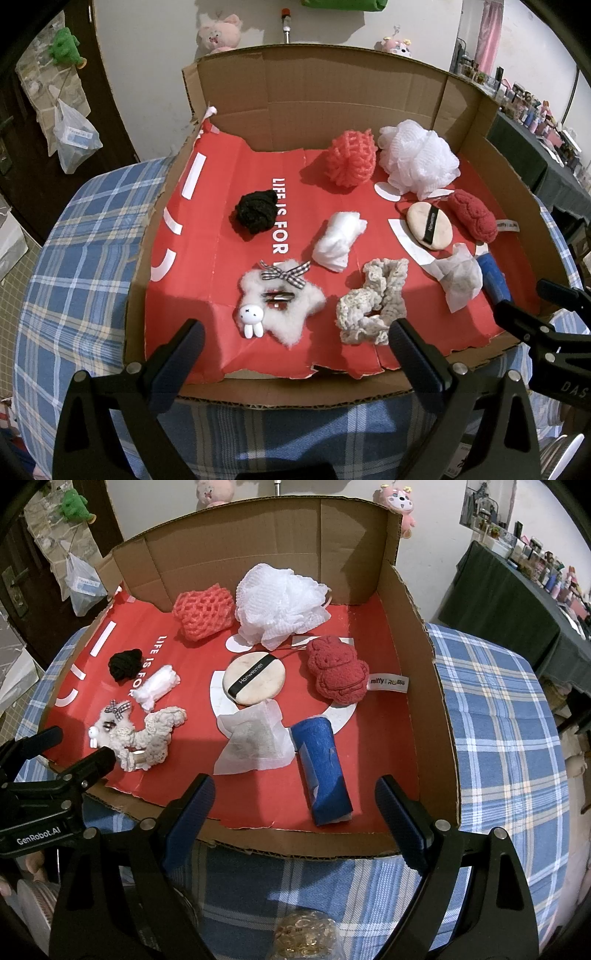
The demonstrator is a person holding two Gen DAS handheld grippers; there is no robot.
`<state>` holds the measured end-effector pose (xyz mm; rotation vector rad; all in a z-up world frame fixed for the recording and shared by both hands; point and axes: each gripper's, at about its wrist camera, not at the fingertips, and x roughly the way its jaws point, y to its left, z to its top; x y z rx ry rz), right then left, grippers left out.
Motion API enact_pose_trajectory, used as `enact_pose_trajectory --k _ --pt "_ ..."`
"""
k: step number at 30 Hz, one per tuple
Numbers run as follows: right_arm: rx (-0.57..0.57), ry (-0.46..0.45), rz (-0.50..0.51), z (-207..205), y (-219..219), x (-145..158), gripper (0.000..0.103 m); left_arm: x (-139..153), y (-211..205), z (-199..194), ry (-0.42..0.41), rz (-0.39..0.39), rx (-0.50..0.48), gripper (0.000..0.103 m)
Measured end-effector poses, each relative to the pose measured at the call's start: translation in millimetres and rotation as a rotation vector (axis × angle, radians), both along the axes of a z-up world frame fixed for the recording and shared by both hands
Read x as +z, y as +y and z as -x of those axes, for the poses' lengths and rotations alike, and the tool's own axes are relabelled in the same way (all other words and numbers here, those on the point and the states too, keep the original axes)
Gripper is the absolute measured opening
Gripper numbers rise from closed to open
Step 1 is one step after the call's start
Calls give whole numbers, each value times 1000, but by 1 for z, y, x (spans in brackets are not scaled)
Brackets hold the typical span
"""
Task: Organize soft objects
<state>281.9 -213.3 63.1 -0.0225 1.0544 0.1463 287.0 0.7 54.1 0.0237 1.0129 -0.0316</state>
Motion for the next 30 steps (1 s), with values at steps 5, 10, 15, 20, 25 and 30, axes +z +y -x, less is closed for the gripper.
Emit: enact_pose_trajectory --k 5,10,15,20,25,30 --pt "1 0 0 0 0 0 89 0 0 0 2 2 -2 102" --pt "0 0 -1 0 0 0 89 0 0 0 1 2 -2 102" --pt "1 0 -2 0 0 1 89 0 0 0 2 2 -2 102" --pt "1 0 0 0 -1 1 89 0 0 0 3 3 -1 102" --pt "1 -1 -2 0 -1 1 89 0 0 0 4 3 -2 102" --pt "0 -1 -4 0 -1 1 89 0 0 -1 5 6 0 102"
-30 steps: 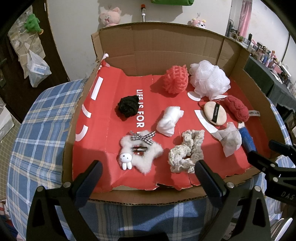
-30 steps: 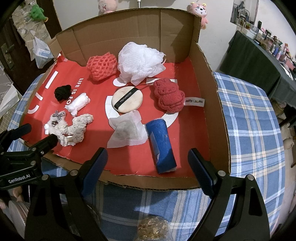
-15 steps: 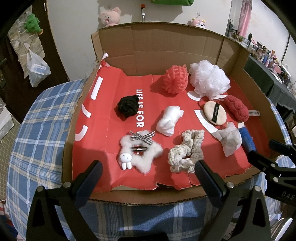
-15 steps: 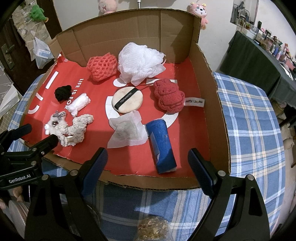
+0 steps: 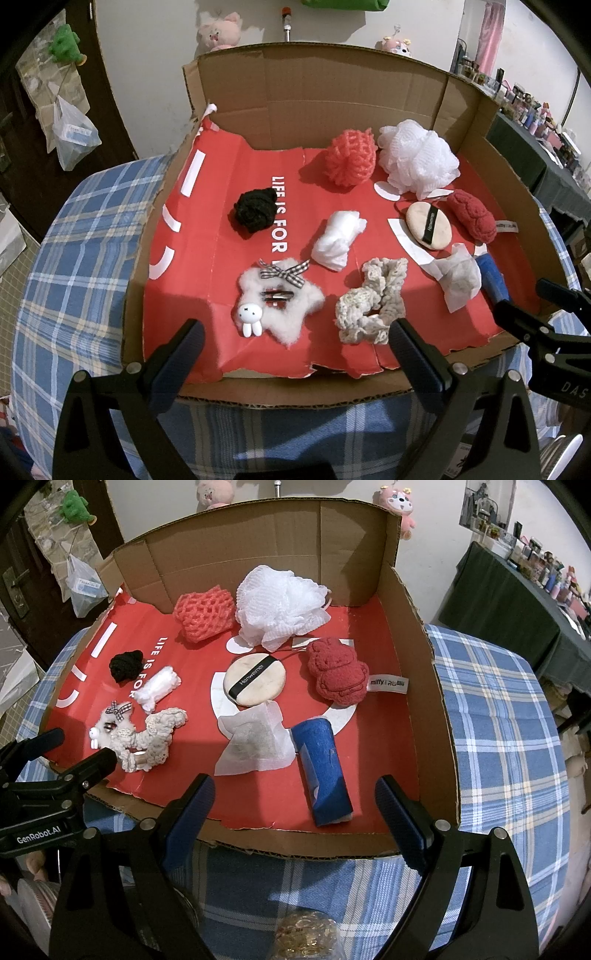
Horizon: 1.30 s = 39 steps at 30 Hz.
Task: Organize soft objects
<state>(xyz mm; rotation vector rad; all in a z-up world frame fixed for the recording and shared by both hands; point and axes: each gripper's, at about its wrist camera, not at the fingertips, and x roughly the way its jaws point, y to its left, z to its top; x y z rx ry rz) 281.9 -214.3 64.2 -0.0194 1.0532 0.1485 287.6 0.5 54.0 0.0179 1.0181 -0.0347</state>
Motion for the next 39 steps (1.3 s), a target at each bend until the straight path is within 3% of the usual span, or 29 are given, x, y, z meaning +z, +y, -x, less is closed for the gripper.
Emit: enact_pose_trajectory --k 19,28,32,34,39 --pt "-1 -29 4 1 4 7 89 7 7 5 -11 27 23 102" --pt "-25 -160 -14 26 -5 62 89 69 26 43 -177 25 51 102" --pt "-20 -240 -67 60 -13 92 90 95 30 79 -269 42 40 103" --pt "-13 -277 -76 82 -18 101 97 104 29 101 -313 56 22 103" --pt "14 -400 -75 149 -18 114 100 109 24 153 -385 88 -21 103"
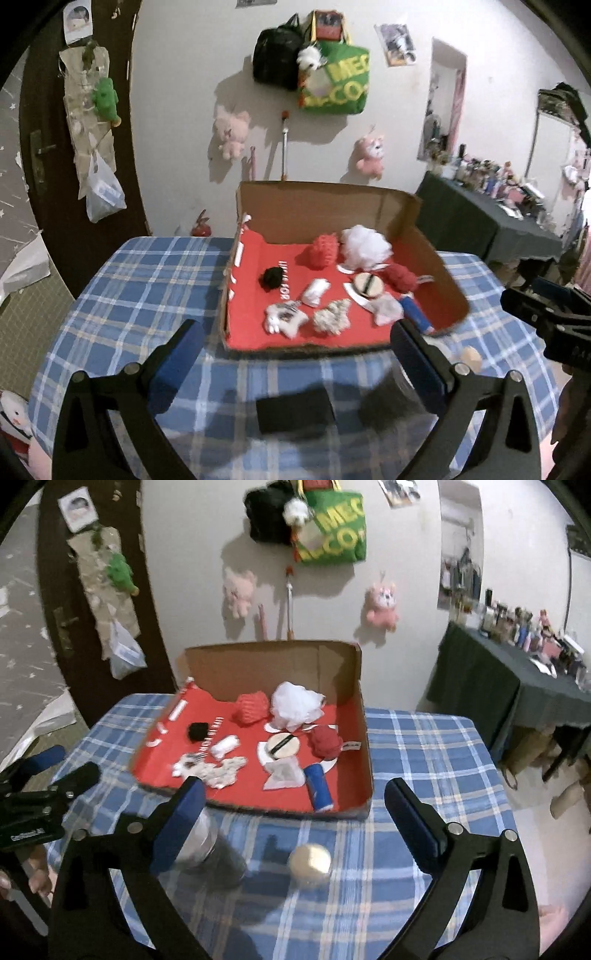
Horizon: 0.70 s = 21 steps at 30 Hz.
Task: Organize soft objects
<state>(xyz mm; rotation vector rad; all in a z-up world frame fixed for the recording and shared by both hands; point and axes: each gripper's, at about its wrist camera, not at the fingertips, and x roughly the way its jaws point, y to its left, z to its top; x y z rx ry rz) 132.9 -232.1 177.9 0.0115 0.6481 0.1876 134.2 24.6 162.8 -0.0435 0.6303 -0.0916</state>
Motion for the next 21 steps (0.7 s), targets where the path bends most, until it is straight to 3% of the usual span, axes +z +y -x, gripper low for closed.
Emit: enact_pose_trajectory --k 6,10,21 --pt "18 -68 -31 62 4 -22 103 -22 -4 48 -48 21 6 103" --pt "-1 -71 -23 80 4 -47 103 -50 -8 60 -15 21 4 103" --pt "-44 93 -7 61 -1 -143 103 -130 -26 49 142 -13 -16 103"
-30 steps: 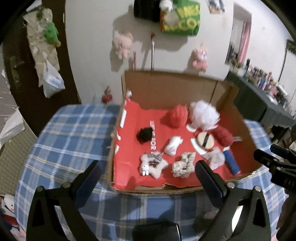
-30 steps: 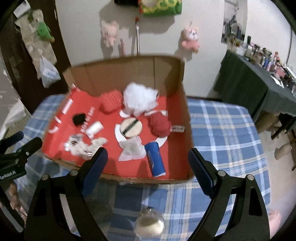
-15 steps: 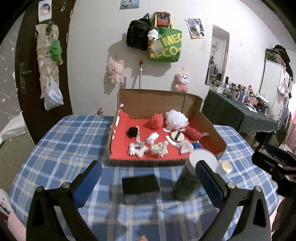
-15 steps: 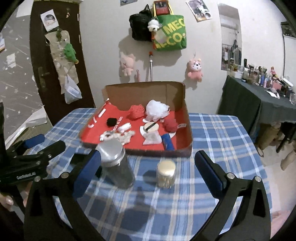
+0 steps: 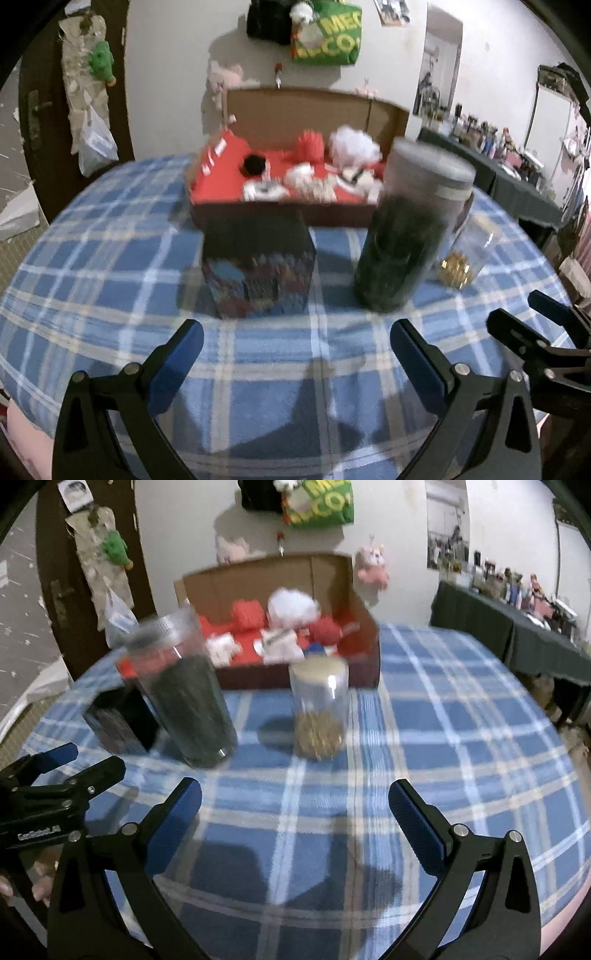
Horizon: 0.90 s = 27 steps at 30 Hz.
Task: Organize soft objects
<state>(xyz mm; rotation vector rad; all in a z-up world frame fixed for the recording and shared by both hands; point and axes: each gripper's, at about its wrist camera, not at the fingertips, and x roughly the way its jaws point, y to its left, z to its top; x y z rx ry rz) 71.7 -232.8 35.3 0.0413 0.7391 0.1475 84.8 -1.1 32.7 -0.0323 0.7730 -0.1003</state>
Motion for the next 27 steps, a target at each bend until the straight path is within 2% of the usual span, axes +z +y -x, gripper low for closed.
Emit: enact_pose_trajectory --k 5,9,27 --pt "-16 49 26 -8 -3 -25 103 -23 -5 -5 40 -38 1 103" --pt "-34 84 32 -13 -8 -37 103 -33 -5 -11 68 -37 14 103" --pt "-60 107 72 -19 -6 -37 103 -35 -9 -14 74 -63 19 103"
